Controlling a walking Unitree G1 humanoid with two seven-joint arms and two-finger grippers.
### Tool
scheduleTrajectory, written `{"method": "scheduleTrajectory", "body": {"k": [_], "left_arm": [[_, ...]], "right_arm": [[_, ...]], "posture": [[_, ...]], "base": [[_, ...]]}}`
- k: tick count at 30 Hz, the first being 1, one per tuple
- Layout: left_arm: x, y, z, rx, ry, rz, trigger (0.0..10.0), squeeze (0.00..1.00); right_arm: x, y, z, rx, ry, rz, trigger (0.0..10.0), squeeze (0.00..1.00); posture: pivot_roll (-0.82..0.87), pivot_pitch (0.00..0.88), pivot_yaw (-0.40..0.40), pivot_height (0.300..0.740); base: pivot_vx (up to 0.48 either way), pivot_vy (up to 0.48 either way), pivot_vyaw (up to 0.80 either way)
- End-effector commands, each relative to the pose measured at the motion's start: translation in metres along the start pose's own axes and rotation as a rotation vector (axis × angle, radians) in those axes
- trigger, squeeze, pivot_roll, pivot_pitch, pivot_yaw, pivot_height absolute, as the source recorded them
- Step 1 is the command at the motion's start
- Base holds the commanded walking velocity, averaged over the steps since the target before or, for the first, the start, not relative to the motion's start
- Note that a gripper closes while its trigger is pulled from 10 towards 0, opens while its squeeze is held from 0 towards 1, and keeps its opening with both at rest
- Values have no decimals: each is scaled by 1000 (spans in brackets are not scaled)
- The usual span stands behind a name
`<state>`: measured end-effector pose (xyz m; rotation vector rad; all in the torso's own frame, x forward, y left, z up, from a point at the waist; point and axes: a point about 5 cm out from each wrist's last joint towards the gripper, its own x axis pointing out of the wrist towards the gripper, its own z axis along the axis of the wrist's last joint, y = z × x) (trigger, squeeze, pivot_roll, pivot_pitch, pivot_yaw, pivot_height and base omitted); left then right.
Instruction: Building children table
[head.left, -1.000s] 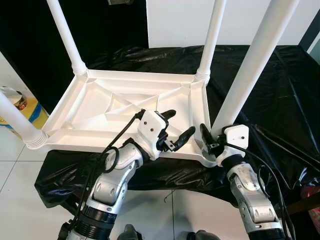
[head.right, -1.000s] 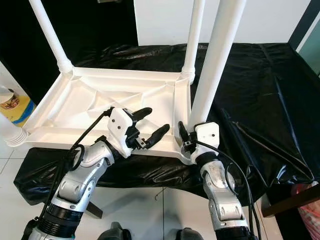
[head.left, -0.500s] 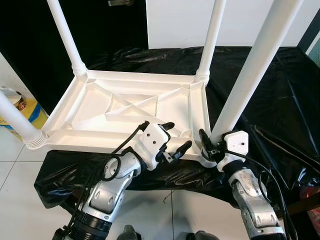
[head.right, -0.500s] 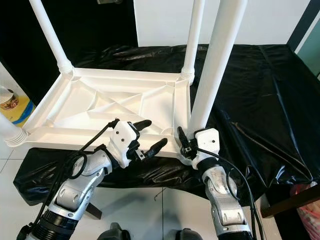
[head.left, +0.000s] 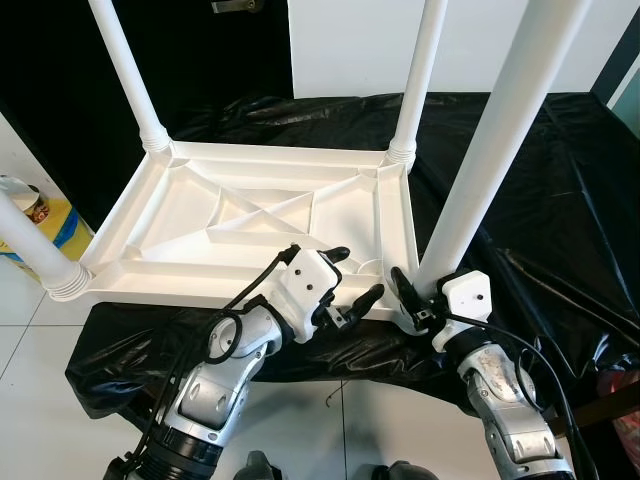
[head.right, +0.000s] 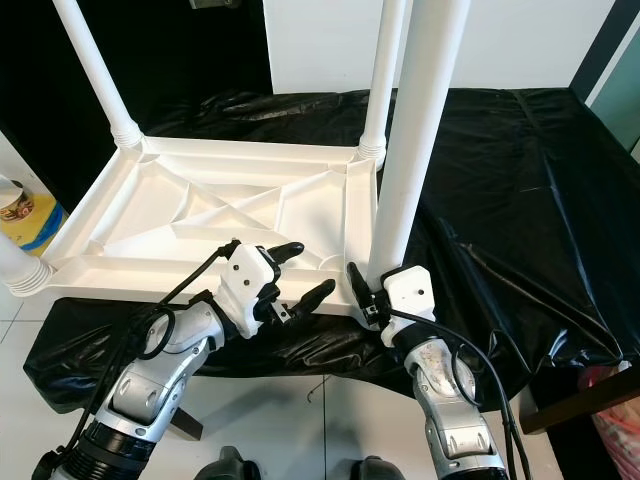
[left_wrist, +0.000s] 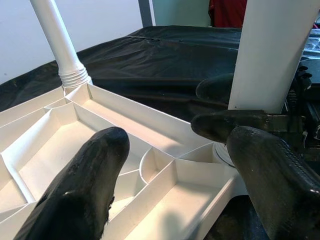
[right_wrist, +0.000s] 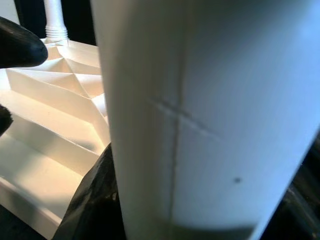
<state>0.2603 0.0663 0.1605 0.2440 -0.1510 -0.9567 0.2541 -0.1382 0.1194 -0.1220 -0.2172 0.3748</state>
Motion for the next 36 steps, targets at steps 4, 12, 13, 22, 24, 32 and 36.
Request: {"method": "scheduleTrajectory", "body": {"k": [4,12,13,22,24,32,36], "left_arm": [[-1,-4,0,6,1,-29,10000,0],[-1,-3,3,11,-3,-24,10000,0],[-1,-3,3,11,-3,-22,10000,0],[-1,-3,4,9,-7,-14,10000,0],[-1,-4,4,9,-9,-13,10000,0],[0,-3,5,13,-11,-12,10000,0],[-1,-2,6,20,-11,-14,10000,0]], "right_arm": [[-4,5,-17,20,80,60,10000,0],[-4,1,-23,22,92,106,10000,0],[-5,1,-25,45,99,110,10000,0],[-3,4,-23,-33,79,196,10000,0],[-3,4,-22,-79,73,228,10000,0],[-5,0,-25,-55,82,216,10000,0],[-6,-7,-30,92,112,124,10000,0]], "posture": [[-4,71,0,740],[0,76,-3,740],[1,77,-4,740],[1,80,-7,740],[2,80,-8,740],[5,77,-7,740],[5,76,-2,740]], "base": [[0,0,0],[0,0,0],[0,0,0],[0,0,0],[0,0,0],[0,0,0],[0,0,0]]}}
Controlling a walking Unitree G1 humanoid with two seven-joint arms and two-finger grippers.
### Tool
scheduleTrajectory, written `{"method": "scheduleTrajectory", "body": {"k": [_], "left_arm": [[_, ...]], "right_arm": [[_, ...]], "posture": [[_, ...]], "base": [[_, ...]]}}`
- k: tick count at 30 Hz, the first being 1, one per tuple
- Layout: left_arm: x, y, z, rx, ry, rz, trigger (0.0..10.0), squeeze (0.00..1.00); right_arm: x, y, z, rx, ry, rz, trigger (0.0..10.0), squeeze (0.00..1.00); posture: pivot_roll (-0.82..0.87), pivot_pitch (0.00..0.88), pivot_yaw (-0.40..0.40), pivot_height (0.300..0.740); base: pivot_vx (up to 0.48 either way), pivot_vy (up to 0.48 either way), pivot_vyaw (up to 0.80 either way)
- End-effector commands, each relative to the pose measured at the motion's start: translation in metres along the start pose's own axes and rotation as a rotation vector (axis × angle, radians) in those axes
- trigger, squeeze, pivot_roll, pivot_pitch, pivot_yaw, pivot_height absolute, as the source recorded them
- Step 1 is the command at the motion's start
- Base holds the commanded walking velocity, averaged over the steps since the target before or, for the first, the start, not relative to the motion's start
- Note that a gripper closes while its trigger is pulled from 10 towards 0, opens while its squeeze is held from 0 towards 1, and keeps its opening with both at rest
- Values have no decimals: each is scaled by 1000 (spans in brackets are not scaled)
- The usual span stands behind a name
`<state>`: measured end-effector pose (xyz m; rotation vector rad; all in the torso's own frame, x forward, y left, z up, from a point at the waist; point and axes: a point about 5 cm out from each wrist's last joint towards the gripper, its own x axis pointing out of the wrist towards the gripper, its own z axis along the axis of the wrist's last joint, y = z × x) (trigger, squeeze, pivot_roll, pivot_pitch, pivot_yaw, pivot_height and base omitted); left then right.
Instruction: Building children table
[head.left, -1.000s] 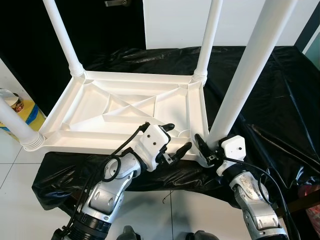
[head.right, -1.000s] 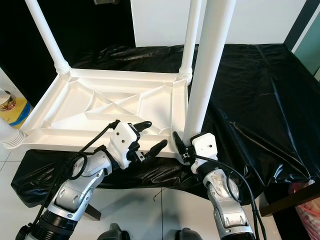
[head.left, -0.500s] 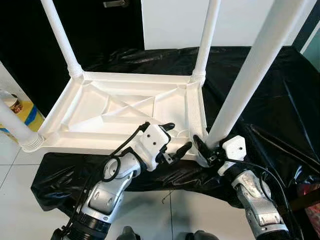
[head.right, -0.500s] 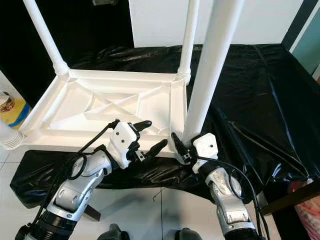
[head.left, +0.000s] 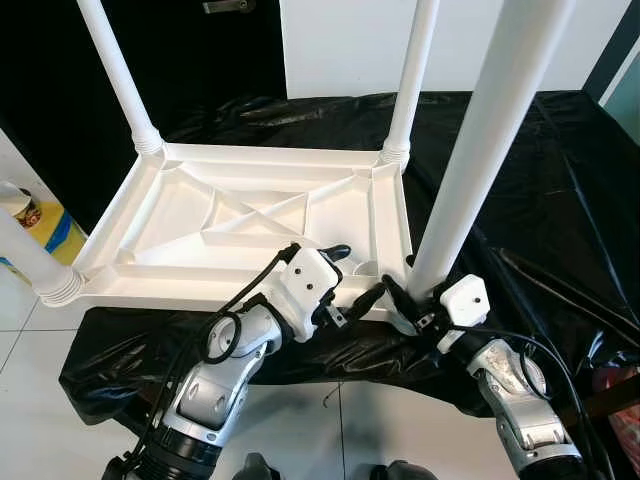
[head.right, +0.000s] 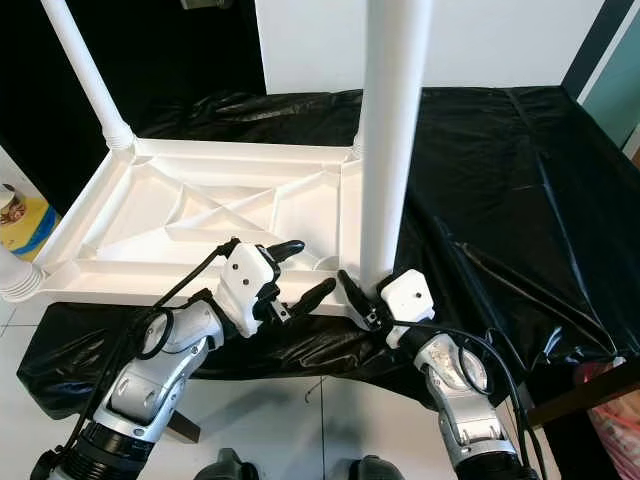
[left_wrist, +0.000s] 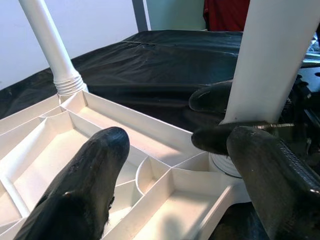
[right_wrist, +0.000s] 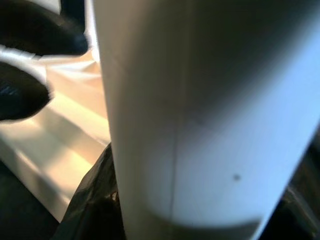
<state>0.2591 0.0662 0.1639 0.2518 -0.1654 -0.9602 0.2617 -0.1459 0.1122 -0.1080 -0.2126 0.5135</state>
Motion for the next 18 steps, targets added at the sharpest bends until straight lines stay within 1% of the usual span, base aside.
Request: {"method": "scheduleTrajectory", "body": {"k": [1,2,4,6,9,15,16,17,18], "left_arm": [[0,-2,2,7,-1,-12,10000,0],[0,-2,2,7,-1,-12,10000,0],[1,-3,3,14,-1,-19,10000,0],[1,-3,3,17,-1,-21,10000,0],[1,-3,3,17,-1,-22,10000,0],[1,-3,3,22,-1,-27,10000,0],[0,-4,3,27,1,-30,10000,0],[0,-4,3,27,1,-30,10000,0],[0,-4,3,29,2,-30,10000,0]], "right_arm": [[-8,1,-22,91,119,-27,10000,0],[-8,1,-22,91,119,-27,10000,0],[-7,-2,-24,148,137,-93,10000,0],[-7,-3,-24,158,138,-109,10000,0],[-6,-2,-25,152,139,-109,10000,0],[-6,-2,-27,124,163,-153,10000,0],[-6,-3,-31,106,199,-229,10000,0],[-6,-3,-31,106,199,-229,10000,0],[-6,-4,-32,99,211,-267,10000,0]], "posture": [[4,75,-1,740],[4,75,-1,740],[3,71,3,740],[3,71,3,740],[2,69,5,740],[4,64,6,740],[9,62,5,740],[9,62,5,740],[9,62,4,740]], "base": [[0,0,0],[0,0,0],[0,0,0],[0,0,0],[0,0,0],[0,0,0],[0,0,0],[0,0,0],[0,0,0]]}}
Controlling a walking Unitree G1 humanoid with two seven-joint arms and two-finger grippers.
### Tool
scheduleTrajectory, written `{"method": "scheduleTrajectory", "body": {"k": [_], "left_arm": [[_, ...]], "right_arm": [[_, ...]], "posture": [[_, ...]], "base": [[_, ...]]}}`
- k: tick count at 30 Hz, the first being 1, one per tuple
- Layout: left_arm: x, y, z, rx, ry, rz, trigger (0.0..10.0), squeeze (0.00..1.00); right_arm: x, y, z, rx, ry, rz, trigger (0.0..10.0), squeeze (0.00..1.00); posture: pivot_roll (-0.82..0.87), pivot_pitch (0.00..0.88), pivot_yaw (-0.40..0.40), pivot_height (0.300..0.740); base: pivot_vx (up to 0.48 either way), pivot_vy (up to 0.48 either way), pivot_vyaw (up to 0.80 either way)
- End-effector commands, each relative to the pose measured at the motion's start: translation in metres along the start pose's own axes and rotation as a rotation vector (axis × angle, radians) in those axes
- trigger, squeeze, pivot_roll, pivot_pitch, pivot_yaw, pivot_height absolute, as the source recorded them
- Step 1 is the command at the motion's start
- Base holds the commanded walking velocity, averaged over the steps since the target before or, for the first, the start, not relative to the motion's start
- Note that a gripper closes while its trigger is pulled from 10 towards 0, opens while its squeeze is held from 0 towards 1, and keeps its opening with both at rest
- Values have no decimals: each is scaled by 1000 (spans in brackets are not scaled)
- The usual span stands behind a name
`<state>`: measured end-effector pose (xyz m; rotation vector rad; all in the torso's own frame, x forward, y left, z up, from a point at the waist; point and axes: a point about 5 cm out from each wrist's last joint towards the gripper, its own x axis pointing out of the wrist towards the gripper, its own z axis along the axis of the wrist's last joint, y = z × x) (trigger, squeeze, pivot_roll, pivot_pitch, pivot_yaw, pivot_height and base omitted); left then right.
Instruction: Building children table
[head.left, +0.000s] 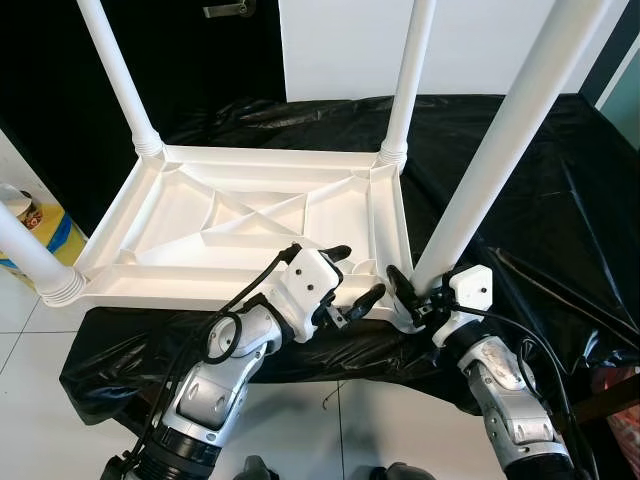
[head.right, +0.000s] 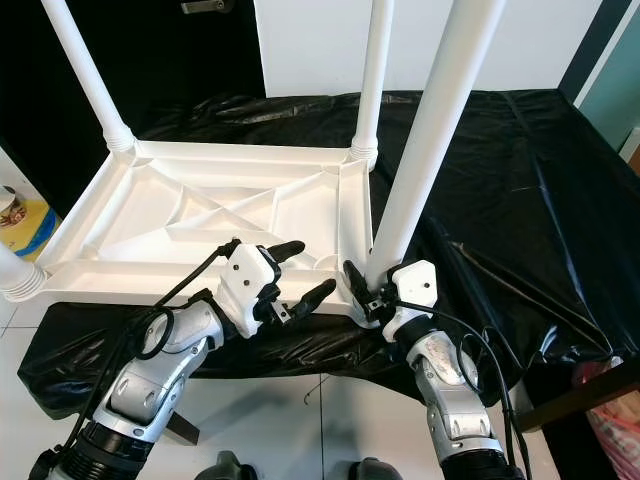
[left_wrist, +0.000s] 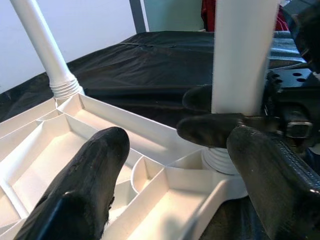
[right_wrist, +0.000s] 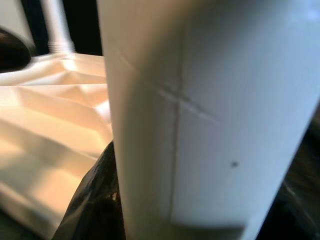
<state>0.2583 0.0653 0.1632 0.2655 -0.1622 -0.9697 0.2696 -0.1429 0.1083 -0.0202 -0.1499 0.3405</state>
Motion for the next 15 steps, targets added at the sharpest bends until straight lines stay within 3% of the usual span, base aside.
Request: {"method": "scheduleTrajectory", "body": {"k": [1,15], "left_arm": [[0,-2,3,20,-6,-19,10000,0],[-1,-4,3,27,0,-25,10000,0]], "right_arm": [[-11,-8,-27,4,157,-95,10000,0],[-9,-18,-37,52,206,-445,10000,0]], "posture": [[9,62,4,740],[20,55,5,740]], "base": [[0,0,0],[0,0,0]]}}
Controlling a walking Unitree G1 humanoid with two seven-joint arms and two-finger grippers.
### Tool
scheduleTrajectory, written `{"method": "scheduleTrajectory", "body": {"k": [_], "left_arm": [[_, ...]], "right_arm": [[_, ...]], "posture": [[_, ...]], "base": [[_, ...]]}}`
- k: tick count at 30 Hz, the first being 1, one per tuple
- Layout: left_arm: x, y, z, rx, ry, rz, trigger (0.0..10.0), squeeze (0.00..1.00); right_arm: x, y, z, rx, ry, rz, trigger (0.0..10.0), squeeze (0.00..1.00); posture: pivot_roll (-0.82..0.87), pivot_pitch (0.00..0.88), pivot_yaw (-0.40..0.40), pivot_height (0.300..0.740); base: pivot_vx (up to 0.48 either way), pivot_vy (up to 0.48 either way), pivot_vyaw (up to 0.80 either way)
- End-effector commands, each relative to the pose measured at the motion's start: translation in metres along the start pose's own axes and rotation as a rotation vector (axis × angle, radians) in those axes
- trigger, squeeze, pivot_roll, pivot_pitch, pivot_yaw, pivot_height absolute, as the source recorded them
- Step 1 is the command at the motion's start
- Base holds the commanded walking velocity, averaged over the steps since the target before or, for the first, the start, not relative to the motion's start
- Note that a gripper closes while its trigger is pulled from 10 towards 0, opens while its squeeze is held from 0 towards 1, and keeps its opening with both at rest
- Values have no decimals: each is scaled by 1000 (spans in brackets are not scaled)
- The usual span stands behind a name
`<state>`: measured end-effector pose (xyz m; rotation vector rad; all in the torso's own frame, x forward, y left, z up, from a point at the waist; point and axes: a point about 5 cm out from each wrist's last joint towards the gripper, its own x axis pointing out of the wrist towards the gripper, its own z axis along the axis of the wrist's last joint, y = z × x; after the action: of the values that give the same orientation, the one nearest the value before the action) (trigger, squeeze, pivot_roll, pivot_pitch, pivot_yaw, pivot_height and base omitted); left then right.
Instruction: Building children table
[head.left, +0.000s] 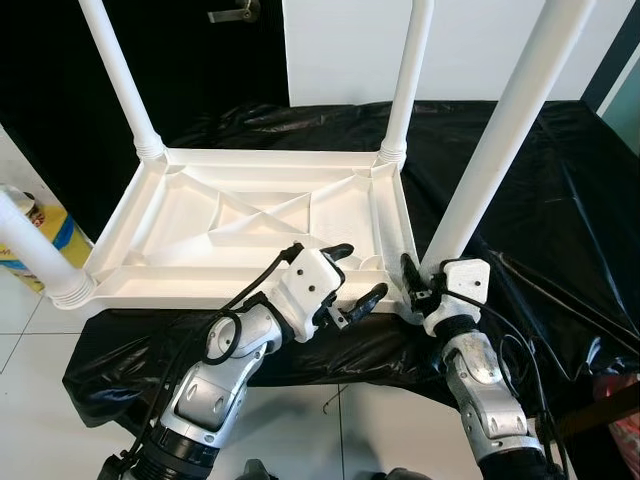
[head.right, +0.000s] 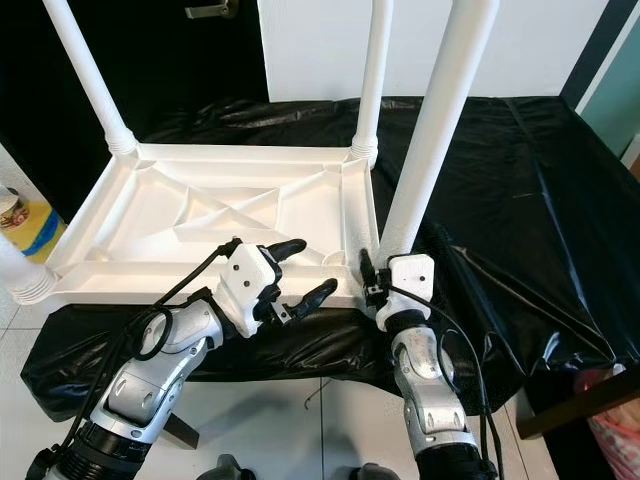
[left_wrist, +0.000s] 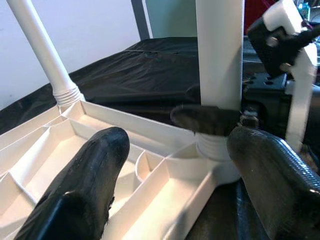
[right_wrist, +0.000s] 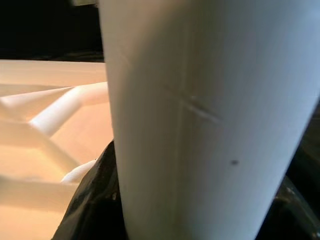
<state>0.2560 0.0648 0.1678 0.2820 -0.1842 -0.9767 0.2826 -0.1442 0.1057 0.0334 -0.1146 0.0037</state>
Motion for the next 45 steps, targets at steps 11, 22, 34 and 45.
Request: {"method": "scheduleTrajectory", "body": {"k": [11,22,34,45], "left_arm": [[1,-4,-1,6,12,-24,10000,0],[0,-4,-2,11,23,-4,10000,0],[4,-4,-3,11,25,10,10000,0],[6,-3,-3,11,21,17,10000,0]], "right_arm": [[-7,-26,-35,34,189,-272,10000,0],[-2,-47,-35,68,172,-515,10000,0],[9,-44,-19,43,76,-472,10000,0],[15,-38,-12,40,28,-423,10000,875]], "posture": [[17,57,2,740],[17,69,-12,740],[7,66,-23,740],[4,66,-29,740]], "base": [[0,0,0],[0,0,0],[0,0,0],[0,0,0]]}}
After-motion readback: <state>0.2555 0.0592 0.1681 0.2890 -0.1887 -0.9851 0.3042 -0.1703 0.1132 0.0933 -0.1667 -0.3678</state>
